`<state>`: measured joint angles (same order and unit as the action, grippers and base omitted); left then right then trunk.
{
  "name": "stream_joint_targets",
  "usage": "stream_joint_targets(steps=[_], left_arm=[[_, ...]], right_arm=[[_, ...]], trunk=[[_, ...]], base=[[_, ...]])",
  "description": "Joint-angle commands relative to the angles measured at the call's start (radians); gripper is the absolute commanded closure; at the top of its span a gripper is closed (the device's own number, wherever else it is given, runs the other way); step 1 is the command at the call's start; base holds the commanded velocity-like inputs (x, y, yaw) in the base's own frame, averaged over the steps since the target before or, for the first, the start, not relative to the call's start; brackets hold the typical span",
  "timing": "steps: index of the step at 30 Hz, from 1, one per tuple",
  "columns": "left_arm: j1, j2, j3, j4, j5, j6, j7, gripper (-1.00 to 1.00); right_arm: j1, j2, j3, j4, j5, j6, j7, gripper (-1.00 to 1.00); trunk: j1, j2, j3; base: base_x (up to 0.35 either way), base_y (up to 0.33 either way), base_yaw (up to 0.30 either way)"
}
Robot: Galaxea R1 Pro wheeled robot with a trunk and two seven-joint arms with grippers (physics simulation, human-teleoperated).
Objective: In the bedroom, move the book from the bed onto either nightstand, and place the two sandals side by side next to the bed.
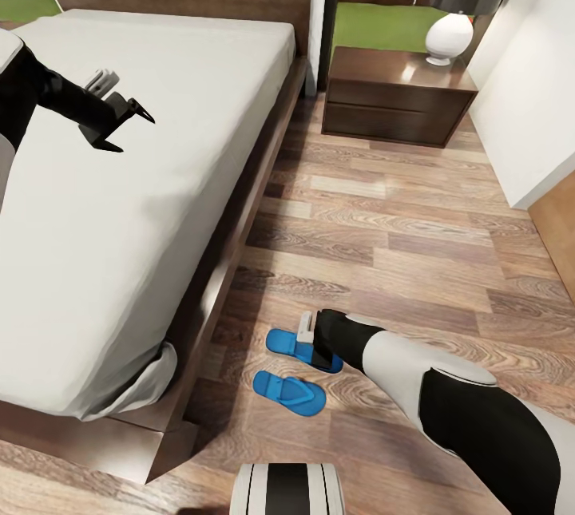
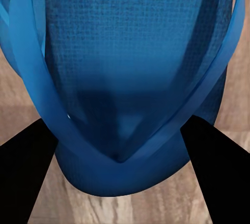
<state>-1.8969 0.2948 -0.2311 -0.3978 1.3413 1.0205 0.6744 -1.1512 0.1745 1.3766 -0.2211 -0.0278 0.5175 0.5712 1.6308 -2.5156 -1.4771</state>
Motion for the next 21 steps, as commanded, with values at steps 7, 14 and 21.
stream_joint_targets(steps=[7, 14, 21], left_arm=[[-0.001, 0.001, -0.007, -0.002, 0.010, 0.001, 0.007, -1.00], [-0.001, 0.001, -0.007, -0.003, 0.010, 0.001, 0.007, -1.00], [-0.001, 0.001, -0.007, -0.003, 0.010, 0.001, 0.007, -1.00]], right_arm=[[-0.001, 0.000, 0.004, -0.001, -0.003, 0.006, 0.002, 1.00], [-0.001, 0.000, 0.004, -0.001, -0.003, 0.006, 0.002, 1.00], [-0.001, 0.000, 0.004, -0.001, -0.003, 0.006, 0.002, 1.00]], trunk=[[0.000, -0.001, -0.005], [0.003, -0.002, -0.032], [0.007, -0.004, -0.059]], base=[[0.000, 0.000, 0.000], [0.000, 0.000, 0.000], [0.000, 0.000, 0.000]])
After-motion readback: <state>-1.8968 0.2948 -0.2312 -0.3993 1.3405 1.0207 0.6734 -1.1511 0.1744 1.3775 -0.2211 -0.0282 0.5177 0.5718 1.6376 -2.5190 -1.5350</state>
